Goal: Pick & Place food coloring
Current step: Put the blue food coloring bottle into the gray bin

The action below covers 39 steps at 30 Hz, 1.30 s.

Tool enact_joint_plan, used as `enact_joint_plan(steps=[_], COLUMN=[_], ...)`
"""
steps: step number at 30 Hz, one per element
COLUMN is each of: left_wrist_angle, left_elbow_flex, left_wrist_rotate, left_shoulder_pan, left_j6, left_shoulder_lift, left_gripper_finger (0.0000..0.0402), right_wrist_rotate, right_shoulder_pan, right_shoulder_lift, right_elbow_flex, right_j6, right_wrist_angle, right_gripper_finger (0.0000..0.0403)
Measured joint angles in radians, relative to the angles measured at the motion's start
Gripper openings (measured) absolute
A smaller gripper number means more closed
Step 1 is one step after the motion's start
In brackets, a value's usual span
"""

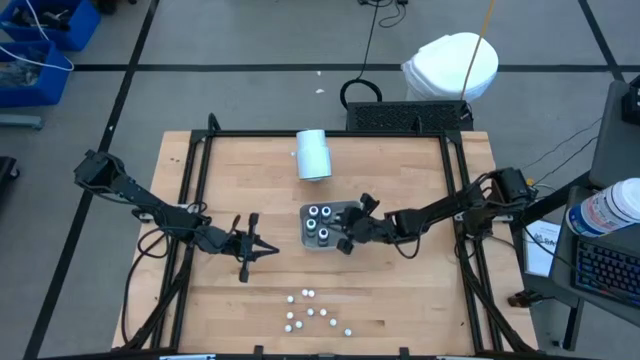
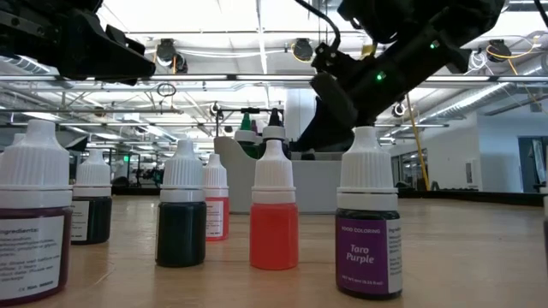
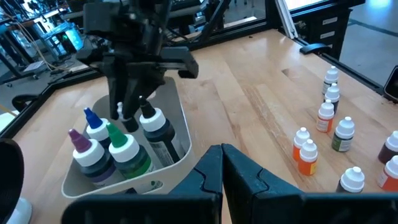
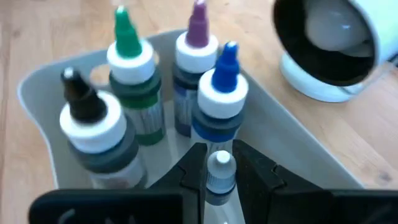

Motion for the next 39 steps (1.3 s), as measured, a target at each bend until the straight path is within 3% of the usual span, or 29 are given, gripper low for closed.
enact_joint_plan(steps=[16,22,39], left_wrist_angle=[0.028,0.028,0.028], left_elbow_flex=[0.0,0.0,0.0], left_wrist_rotate=[0.002,0.003,0.003], left_shoulder_pan=[0.0,0.0,0.0], left_j6=[0.0,0.003,0.004], left_shoulder_lift=[0.0,0.0,0.0], left_gripper_finger=[0.001,0.001,0.001], right_wrist_rotate=[0.127,0.12,0.125], right_shoulder_pan=[0.064,0.071,0.068], right_shoulder_lift=[0.012,0.079,0.082], right_elbow_flex=[0.0,-0.001,-0.034], right_j6=[0.113,0.118,0.128], right_wrist_angle=[0.009,0.046,0.045], right_gripper_finger=[0.0052,0.0052,0.0052])
